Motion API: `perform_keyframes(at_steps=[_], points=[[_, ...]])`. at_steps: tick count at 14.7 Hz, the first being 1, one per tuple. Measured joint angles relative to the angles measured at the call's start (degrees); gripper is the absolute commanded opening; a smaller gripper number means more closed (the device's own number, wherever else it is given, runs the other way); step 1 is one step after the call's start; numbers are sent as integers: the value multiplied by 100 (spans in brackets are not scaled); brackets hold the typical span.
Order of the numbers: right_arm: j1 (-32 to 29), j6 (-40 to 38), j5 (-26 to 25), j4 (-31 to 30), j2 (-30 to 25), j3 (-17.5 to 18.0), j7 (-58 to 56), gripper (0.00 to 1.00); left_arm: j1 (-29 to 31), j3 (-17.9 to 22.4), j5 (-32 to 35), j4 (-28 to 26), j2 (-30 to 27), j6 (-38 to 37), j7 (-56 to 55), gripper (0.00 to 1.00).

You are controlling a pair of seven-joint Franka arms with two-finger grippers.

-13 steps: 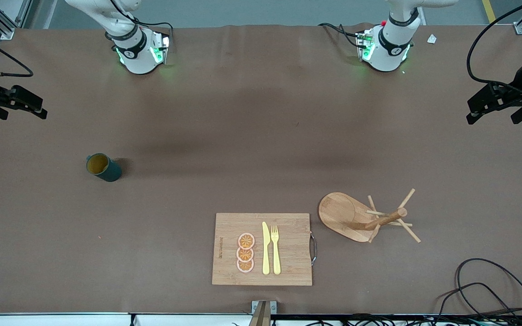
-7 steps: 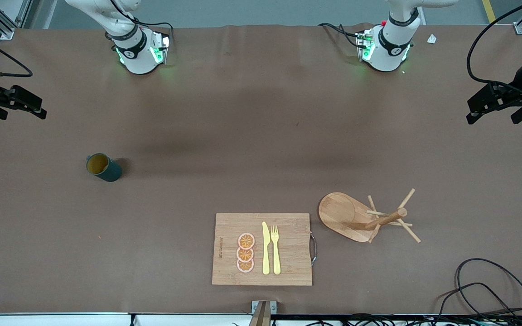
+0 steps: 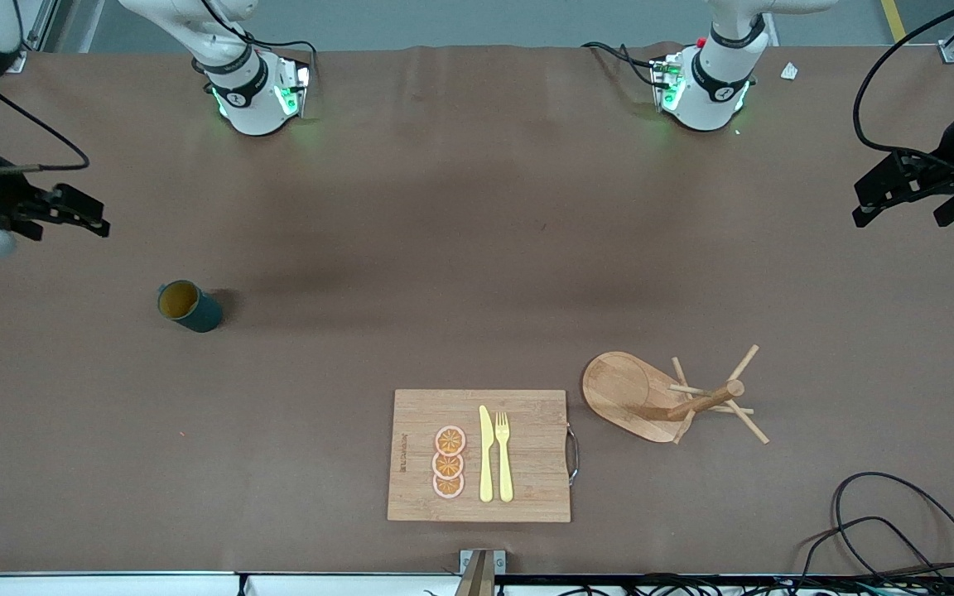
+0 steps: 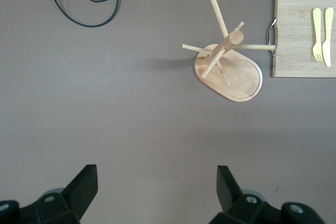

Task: Pass cup and hang on rack
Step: 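Move the right gripper down toward the teal mug, then lower the right gripper over the teal mug rim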

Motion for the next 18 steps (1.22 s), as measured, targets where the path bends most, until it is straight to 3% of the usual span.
perform_keyframes(at_steps=[8,13,16,18], points=[[90,1798,-490,-816,553,10,-1613,100,1,1,0,5,4,-6,0,100],[-179,3422,-584,-1753,754,-53,-3876,100,8,9,0,5,10,-16,0,100],[-620,3632,-584,-1841,988,-80,-5172,100,8,9,0,5,10,-18,0,100],[-679,3644,-584,-1863,1102,-81,-5414,100,8,9,0,5,10,-18,0,100]])
